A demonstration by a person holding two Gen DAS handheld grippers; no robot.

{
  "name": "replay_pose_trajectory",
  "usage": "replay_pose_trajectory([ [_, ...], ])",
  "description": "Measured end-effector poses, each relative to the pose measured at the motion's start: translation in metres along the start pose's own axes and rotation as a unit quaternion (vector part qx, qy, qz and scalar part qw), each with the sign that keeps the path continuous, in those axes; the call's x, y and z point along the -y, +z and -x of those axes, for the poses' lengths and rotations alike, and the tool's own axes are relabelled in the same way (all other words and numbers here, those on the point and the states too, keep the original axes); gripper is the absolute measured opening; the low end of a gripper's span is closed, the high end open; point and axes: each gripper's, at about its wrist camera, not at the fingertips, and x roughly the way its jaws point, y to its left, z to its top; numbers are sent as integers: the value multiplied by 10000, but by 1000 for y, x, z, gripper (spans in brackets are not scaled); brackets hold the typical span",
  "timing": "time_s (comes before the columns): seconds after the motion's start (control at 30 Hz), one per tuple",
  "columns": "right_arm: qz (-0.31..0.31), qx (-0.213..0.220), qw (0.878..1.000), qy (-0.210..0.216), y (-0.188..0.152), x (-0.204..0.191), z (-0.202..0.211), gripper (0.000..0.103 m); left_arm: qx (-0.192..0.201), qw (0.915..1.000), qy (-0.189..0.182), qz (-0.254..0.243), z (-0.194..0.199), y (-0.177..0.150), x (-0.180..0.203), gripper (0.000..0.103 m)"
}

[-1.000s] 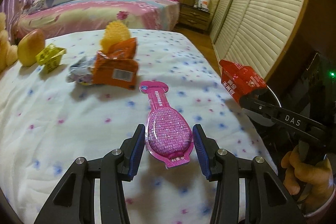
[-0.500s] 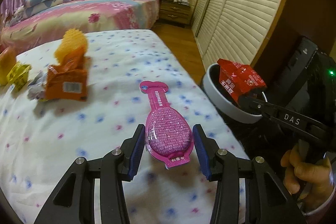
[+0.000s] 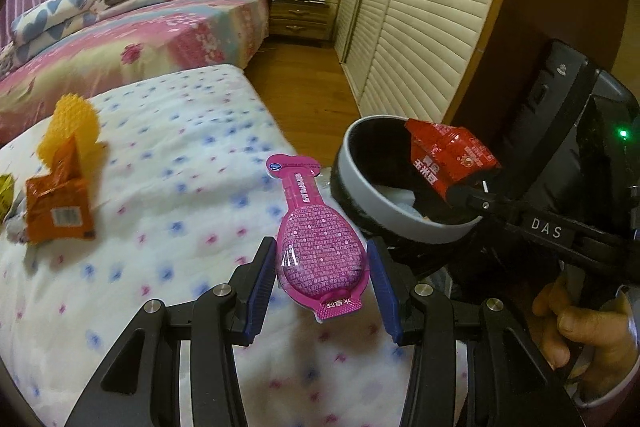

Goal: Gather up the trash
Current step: 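Carry the pink hairbrush and red snack bag over the trash bin with both grippers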

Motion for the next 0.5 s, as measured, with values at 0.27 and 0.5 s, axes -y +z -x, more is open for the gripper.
replay_pose_trajectory([
  [0.27, -142, 0, 9998, -113, 2, 17, 0, 0, -12, 9996, -148, -241, -16, 11, 15, 44],
  [0.5, -254, -38, 9995, -172, 5, 31, -3, 0, -40, 9992, -202, -334, -30, 19, 27, 44],
])
